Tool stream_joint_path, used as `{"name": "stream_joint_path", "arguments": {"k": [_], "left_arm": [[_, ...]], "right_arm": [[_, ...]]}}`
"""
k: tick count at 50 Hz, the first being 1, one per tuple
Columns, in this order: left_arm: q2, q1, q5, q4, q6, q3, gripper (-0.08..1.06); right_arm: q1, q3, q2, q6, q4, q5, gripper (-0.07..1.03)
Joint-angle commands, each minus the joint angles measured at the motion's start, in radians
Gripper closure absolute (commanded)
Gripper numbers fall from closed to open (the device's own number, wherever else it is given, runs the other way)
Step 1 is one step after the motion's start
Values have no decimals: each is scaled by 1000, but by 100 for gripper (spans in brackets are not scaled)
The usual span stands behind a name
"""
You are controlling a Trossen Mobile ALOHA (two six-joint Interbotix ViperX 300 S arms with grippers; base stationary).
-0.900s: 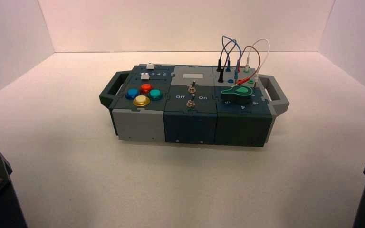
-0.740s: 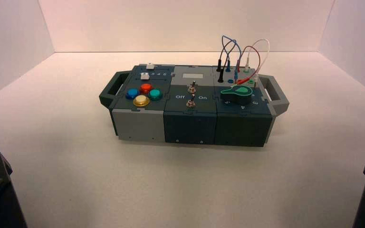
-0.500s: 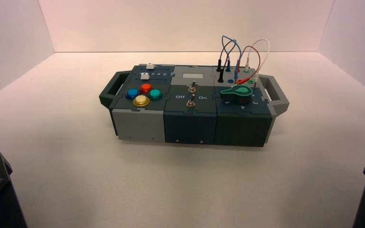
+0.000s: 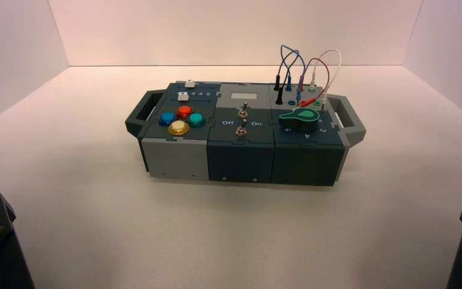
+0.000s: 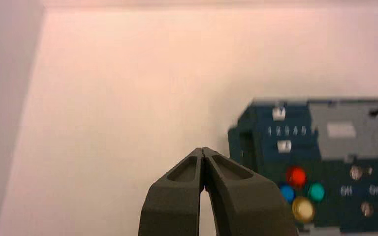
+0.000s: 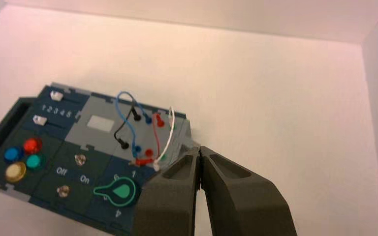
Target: Move the bottom slider to position 3.
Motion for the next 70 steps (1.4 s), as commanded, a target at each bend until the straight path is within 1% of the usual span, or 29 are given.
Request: {"name": "stream_joint_path", "arguments": {"k": [1,3,4,6,11,18,22,26,27,30,36,38,42,46,52,59,63,70], "left_arm": [[67,-20,17,0,5,-52,101],[89,-26,23,0,3,-60,101],[126,-40,37,-2,3,-75,101],[150,-57,46,0,5,-89,101],[209,-103,57,0,5,-114,101],[281,-170,72,-2,5,-141,101],[322,-206,77,-2,6,-152,101],[347,-222,77,-5,5,-153,101],[364,-235,77,-5,5,-152,101],[383,-252,77,-6,5,-150,101],[423,-281,78,-8,-3,-156,101],[445,-291,83,-14,-8,-164,101],[480,-298,87,-20,-8,-178,101],[511,-301,95,-21,-9,-195,101],[548,-304,98,-23,-14,-216,101],[578,-305,98,-21,-32,-238,101],[600,-304,98,-23,-51,-253,101],[650,-304,98,-23,-58,-279,101]], "right_arm": [[14,-41,35,0,5,15,99],[18,-46,51,0,8,23,99],[34,-52,74,0,9,35,99],[57,-58,98,0,9,43,99],[106,-71,135,0,9,46,99],[167,-86,181,2,26,51,99],[206,-98,213,0,28,52,99],[229,-109,238,-2,29,55,99],[245,-115,259,-3,26,57,99],[264,-124,291,-3,25,60,99],[285,-146,342,-3,25,64,99],[293,-158,362,-3,26,69,99],[304,-175,387,-5,25,72,99],[313,-196,414,-12,20,72,99],[324,-219,451,-15,20,72,99],[327,-244,489,-15,18,72,99],[327,-256,506,-15,17,71,99],[327,-261,531,-17,17,60,99]]}}
